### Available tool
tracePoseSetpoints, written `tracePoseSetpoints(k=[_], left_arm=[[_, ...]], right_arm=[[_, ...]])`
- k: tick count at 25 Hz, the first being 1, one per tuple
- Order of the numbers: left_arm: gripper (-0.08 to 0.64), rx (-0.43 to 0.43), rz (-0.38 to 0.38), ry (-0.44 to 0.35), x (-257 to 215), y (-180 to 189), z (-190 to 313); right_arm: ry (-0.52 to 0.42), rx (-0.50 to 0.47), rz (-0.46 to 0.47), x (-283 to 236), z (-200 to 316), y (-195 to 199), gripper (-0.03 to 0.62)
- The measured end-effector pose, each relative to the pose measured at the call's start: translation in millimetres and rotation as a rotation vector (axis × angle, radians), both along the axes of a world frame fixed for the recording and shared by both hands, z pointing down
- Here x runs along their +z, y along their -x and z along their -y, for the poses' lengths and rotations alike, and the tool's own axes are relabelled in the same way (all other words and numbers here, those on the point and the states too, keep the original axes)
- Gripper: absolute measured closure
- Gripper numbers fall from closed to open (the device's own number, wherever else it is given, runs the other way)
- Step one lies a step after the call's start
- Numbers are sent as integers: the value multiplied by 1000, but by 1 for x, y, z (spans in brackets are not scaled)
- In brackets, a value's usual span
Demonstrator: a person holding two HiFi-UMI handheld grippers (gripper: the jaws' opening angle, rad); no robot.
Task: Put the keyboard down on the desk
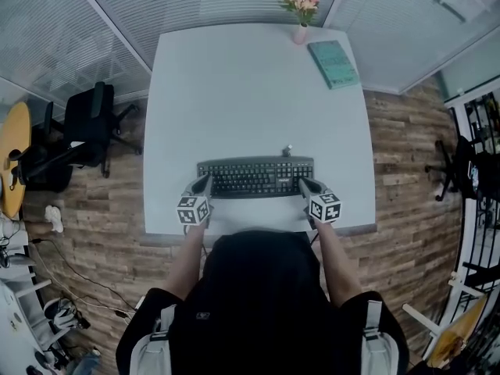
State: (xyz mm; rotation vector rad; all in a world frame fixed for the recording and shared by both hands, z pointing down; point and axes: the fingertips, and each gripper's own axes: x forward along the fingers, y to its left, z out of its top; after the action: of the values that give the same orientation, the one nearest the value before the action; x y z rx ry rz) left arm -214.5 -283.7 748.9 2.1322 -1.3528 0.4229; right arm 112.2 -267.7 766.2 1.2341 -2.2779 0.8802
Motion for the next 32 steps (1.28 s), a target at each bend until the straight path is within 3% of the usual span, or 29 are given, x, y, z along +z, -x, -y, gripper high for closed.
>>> tracePoseSetpoints(k=[6, 12, 32], left_arm=[[549, 113, -21, 16, -5, -18, -25], [549, 184, -24, 4, -12, -22, -47], [549, 245, -37, -23, -22, -19, -100]], right_arm=[[-46, -108, -11, -8, -26, 34, 591], [-80, -115, -17, -14, -47, 49, 591], [-135, -91, -75, -31, -98, 65, 591]])
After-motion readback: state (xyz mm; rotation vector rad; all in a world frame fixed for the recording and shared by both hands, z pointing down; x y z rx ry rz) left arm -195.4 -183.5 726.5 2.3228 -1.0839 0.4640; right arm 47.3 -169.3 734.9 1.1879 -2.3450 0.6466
